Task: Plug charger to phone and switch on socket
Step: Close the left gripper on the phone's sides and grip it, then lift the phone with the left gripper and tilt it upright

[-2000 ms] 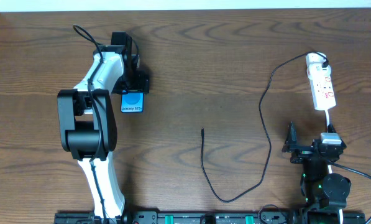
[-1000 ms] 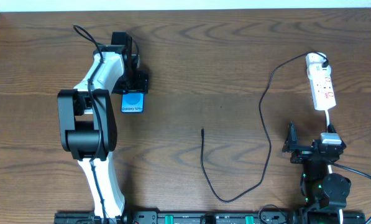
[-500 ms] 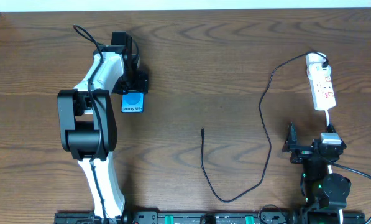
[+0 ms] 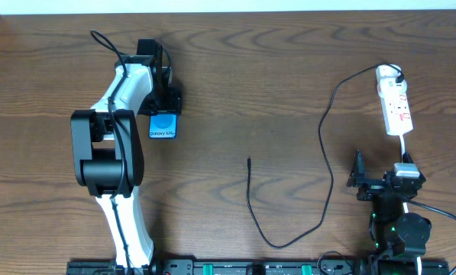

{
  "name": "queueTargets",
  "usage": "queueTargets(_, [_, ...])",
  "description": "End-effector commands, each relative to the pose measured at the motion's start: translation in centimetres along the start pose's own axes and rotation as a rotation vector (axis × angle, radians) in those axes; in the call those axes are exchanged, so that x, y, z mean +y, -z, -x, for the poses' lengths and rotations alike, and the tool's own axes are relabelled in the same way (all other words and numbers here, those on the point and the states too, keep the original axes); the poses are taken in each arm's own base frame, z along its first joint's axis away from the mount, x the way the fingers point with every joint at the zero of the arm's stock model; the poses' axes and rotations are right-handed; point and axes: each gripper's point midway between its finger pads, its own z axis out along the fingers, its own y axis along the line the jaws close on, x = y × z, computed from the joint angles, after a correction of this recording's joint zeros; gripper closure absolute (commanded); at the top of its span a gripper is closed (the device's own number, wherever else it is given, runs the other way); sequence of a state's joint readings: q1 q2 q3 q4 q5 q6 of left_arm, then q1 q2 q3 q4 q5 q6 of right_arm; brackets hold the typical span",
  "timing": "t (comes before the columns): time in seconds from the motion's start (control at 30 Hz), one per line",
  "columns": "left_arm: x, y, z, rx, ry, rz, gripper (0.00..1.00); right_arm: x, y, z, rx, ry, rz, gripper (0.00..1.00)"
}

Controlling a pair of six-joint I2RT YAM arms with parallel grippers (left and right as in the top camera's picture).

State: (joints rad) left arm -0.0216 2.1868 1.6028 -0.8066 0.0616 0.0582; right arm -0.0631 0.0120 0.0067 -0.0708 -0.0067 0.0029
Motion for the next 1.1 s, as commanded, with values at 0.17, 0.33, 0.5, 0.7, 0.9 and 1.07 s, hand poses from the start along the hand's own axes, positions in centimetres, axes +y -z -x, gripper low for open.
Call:
queueTargets(0.17, [0.56, -1.34, -1.48, 0.054, -0.01, 0.024, 0.31, 0.07, 0.03, -0.02, -0.001, 0.011, 0.002, 0.01])
queueTargets(0.33, [0.56, -1.34, -1.48, 0.054, -0.01, 0.024, 0.37, 0.07, 0.03, -0.02, -0.001, 0.011, 0.002, 0.01])
queueTargets(0.5, [0.56, -1.34, -1.47, 0.053, -0.01, 0.024, 0.42, 0.07, 0.03, -0.02, -0.001, 0.011, 0.002, 0.01])
queueTargets(0.7, [0.57, -1.34, -1.47, 0.053, -0.01, 0.025, 0.52, 0.07, 0.03, -0.02, -0.001, 0.011, 0.002, 0.01])
queueTargets(0.9, [0.57, -1.34, -1.47, 0.053, -0.01, 0.025, 0.61, 0.07, 0.03, -0.02, -0.001, 0.011, 0.002, 0.01])
queueTargets(1.07, [0.57, -1.34, -1.47, 0.053, -0.01, 0.025, 0.71, 0.07, 0.03, -0.02, -0.001, 0.011, 0.002, 0.01])
